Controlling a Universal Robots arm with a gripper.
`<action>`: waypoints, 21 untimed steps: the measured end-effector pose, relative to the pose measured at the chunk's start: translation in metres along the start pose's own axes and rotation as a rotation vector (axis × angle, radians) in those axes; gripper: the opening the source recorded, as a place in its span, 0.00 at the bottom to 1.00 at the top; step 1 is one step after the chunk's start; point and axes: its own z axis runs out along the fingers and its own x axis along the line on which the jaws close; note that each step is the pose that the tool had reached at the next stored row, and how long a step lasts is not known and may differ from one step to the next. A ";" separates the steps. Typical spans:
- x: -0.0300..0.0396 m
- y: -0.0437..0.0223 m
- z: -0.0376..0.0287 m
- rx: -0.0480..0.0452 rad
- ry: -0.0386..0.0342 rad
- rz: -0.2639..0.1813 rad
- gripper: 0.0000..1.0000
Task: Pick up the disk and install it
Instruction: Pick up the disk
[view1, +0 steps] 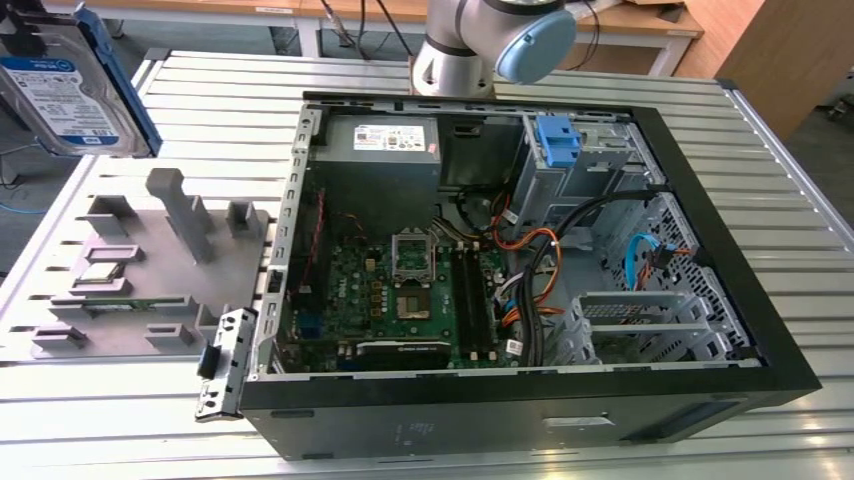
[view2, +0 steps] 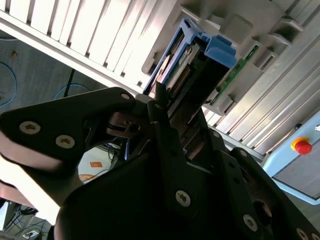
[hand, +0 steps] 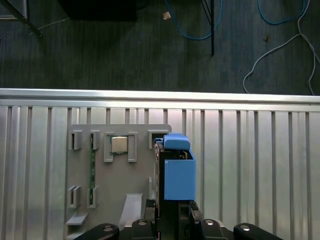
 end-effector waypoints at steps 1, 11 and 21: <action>-0.0001 0.0001 -0.0016 0.0000 0.0000 0.000 0.35; -0.0014 0.0007 -0.0191 0.0000 -0.0001 0.000 0.35; -0.0026 0.0012 -0.0359 0.0000 0.0000 0.000 0.35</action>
